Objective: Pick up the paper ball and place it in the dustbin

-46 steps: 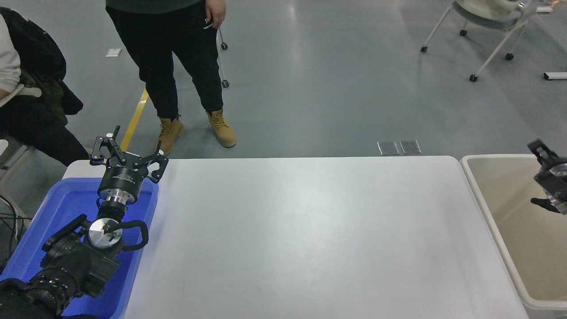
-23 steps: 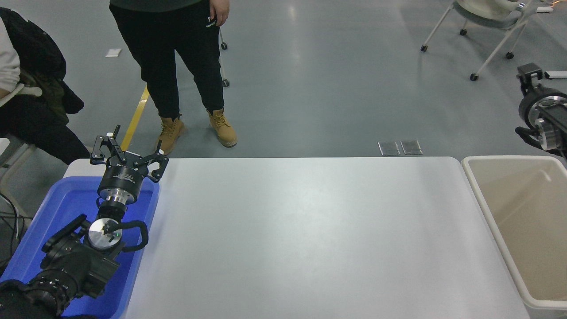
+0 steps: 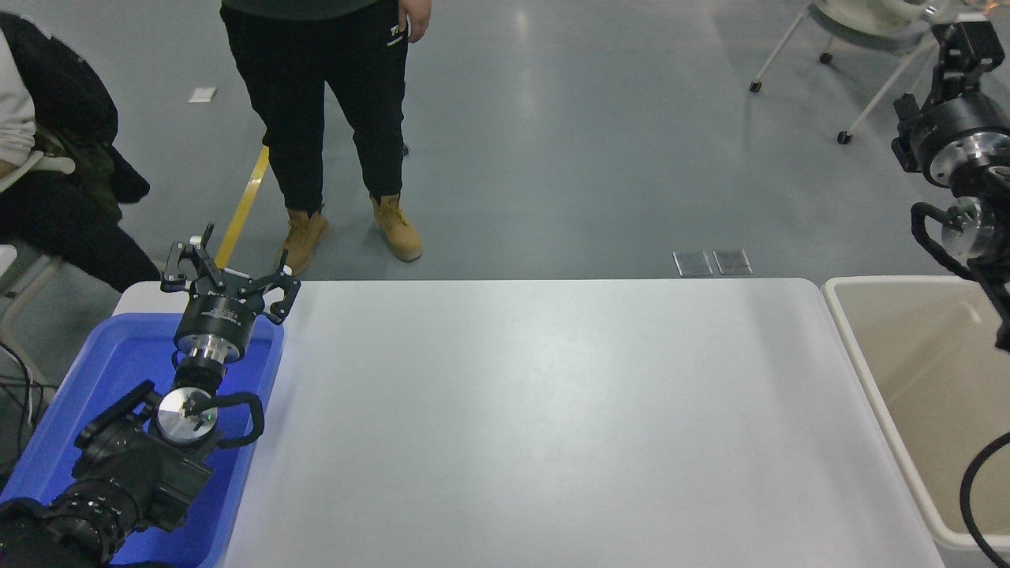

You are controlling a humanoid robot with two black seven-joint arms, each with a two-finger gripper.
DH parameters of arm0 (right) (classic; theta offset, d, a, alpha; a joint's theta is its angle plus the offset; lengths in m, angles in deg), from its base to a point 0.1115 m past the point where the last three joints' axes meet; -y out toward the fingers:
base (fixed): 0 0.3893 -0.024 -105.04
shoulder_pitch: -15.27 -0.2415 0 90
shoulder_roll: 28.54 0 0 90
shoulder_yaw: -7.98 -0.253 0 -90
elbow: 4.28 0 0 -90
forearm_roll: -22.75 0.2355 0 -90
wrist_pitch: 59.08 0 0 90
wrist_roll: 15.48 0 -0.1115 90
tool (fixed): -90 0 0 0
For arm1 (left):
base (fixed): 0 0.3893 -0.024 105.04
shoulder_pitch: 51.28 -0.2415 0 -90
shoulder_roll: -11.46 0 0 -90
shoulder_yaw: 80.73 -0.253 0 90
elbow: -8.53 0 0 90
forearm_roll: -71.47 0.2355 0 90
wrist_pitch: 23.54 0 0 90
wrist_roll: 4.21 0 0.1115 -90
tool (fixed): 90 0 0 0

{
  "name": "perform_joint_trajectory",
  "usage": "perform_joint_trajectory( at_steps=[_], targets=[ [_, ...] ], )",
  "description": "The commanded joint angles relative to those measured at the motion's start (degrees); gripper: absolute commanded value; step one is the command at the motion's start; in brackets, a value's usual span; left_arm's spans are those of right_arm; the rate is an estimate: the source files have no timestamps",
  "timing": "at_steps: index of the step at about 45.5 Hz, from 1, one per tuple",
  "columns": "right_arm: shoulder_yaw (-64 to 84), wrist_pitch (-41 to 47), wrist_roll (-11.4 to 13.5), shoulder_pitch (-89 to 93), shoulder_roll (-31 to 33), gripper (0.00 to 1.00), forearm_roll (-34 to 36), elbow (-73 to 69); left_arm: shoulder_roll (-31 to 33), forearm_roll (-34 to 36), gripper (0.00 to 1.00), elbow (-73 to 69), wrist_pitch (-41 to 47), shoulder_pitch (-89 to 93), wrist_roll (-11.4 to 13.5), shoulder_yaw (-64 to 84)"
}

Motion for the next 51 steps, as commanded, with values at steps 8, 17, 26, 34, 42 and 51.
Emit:
perform_joint_trajectory(
  at_steps=[8, 17, 26, 34, 42, 51],
  targets=[
    [-13.71, 0.64, -6.87, 16.94, -6.78, 1.00, -0.06, -6.64, 0.05, -0.01, 0.99, 0.00, 0.02, 0.00, 0.00, 0.00],
    [-16.09, 7.05, -6.87, 21.51, -10.47, 1.00, 0.03, -6.81, -0.04, -0.01, 0.99, 0.00, 0.02, 0.00, 0.00, -0.09],
    [-17.76, 11.10, -6.87, 24.33, -14.07, 1.00, 0.03, -7.61, -0.04, -0.01, 0.99, 0.00, 0.02, 0.00, 0.00, 0.00],
    [-17.76, 15.14, -6.87, 24.77, -14.69, 1.00, 0.03, -7.61, 0.05, -0.01, 0.99, 0.00, -0.06, 0.00, 0.00, -0.09],
    [-17.67, 15.41, -6.87, 24.68, -14.69, 1.00, 0.11, -7.52, 0.05, -0.01, 0.99, 0.00, 0.02, 0.00, 0.00, 0.00],
    [-17.67, 15.41, -6.87, 24.50, -14.69, 1.00, 0.11, -7.52, 0.05, -0.01, 0.99, 0.00, 0.02, 0.00, 0.00, -0.09]
  ],
)
